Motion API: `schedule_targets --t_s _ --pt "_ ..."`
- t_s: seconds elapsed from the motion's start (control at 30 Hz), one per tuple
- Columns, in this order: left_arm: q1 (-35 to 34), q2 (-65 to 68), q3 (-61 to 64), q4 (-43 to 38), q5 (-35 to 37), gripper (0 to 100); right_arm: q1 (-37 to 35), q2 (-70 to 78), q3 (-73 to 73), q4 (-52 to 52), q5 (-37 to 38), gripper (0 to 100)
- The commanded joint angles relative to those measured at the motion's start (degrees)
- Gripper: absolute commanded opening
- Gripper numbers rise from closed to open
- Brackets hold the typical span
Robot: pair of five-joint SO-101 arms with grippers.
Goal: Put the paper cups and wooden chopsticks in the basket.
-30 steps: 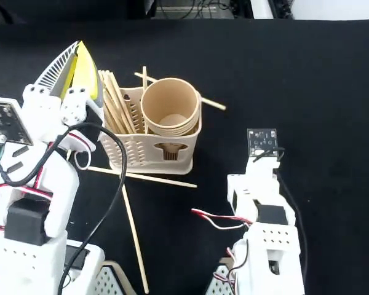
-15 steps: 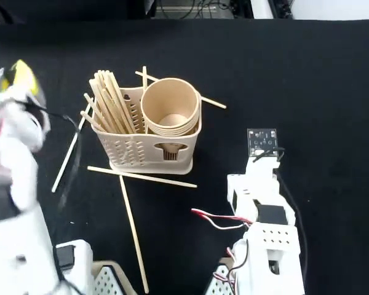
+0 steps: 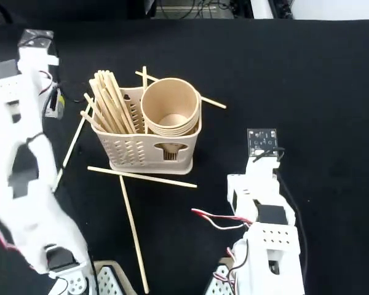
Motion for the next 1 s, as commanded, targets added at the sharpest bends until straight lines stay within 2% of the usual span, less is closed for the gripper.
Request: schedule_targets --t_s 0.0,0.2,0.4,0.97 --pt "-0.7 10.6 -15.2 3.4 -1.2 14 -0.4 -0.2 -0.9 -0.8 0.0 1.5" --pt "1.5 25.1 -31.2 9.2 -1.2 16 -0.4 -0.2 -0.9 -0.8 0.0 1.5" --pt "4.6 32.2 -44.0 15.1 -0.1 18 -0.4 -0.2 -0.9 -0.8 0.0 1.5" --pt "12.4 32.9 -42.9 14.9 2.2 18 -0.4 -0.2 -0.9 -1.0 0.0 1.5"
